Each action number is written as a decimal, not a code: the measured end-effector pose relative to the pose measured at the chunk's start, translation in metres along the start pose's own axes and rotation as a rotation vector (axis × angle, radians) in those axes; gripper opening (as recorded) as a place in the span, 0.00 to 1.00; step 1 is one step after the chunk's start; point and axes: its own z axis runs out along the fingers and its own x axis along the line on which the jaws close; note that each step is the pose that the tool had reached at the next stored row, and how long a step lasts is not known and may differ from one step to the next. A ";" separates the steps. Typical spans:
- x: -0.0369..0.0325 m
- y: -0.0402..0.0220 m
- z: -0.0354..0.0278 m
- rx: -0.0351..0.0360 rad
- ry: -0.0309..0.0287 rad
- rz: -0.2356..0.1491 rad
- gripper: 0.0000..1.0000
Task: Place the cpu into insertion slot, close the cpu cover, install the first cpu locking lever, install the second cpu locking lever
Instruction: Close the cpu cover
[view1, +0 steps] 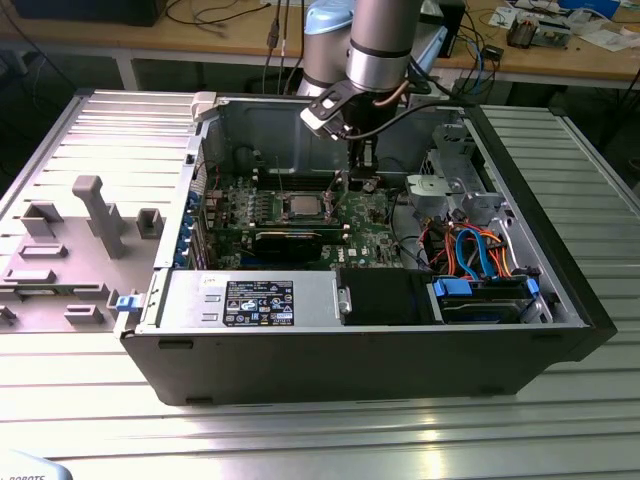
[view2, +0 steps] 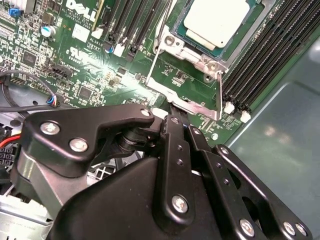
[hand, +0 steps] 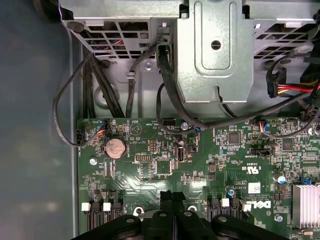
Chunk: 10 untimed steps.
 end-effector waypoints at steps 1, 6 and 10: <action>0.0000 -0.0005 0.0000 0.0000 0.0000 0.000 0.11; 0.0000 -0.0044 0.0001 0.0000 0.0001 0.000 0.11; -0.0001 -0.0081 0.0001 0.0000 0.0000 0.000 0.11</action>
